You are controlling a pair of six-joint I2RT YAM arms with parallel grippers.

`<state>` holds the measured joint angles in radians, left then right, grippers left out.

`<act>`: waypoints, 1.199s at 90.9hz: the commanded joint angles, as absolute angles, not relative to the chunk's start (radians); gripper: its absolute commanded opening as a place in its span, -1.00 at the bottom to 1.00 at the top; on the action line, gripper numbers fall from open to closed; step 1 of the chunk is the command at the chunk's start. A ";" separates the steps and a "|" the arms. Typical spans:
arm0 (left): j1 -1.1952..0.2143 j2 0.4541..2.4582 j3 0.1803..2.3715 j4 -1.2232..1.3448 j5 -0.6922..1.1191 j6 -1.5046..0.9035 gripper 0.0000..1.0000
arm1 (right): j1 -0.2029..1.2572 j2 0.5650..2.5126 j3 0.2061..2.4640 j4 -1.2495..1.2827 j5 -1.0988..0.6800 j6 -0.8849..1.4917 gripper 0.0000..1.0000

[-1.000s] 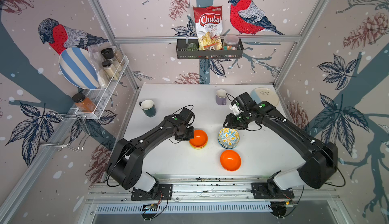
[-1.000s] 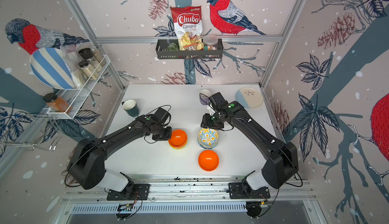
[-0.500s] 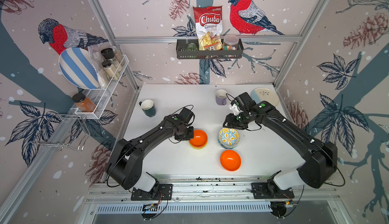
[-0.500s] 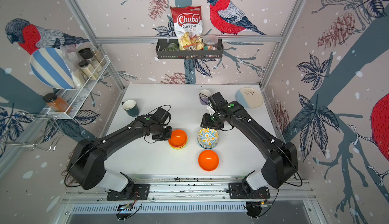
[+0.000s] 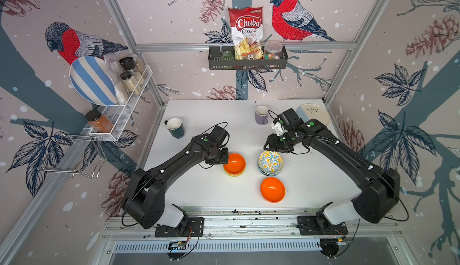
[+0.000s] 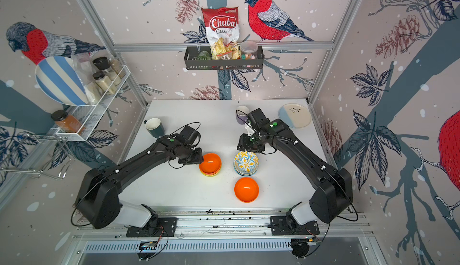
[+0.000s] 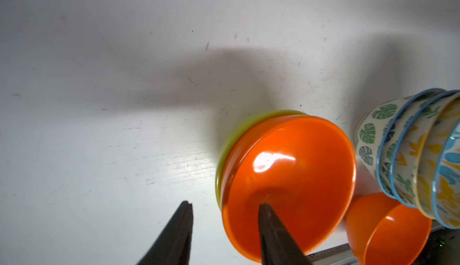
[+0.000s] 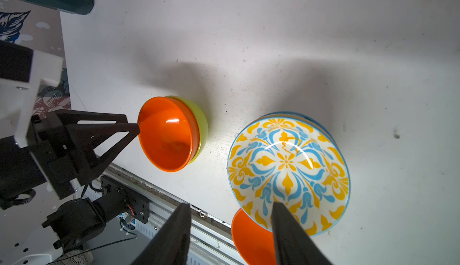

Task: Stack the bowls
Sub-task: Place the bowl on the bowl, then pick up the bowl from the center of the board.

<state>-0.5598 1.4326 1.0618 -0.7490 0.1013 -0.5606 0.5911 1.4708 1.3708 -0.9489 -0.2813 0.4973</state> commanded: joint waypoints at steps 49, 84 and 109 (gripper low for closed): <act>-0.531 0.959 0.906 -0.915 0.026 -0.628 0.18 | 0.759 1.134 0.991 -0.995 -0.001 0.703 -0.06; -0.531 0.947 0.882 -0.910 0.014 -0.633 0.16 | 0.831 1.083 0.728 -0.841 -0.024 0.790 -0.27; -0.531 0.954 0.877 -0.904 0.015 -0.629 0.14 | 0.836 1.105 0.684 -0.766 -0.049 0.789 -0.30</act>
<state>-0.5373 0.9501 0.8783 -0.9001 0.0231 -0.6304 0.8333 1.0939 0.6868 -0.8051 -0.0536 0.7826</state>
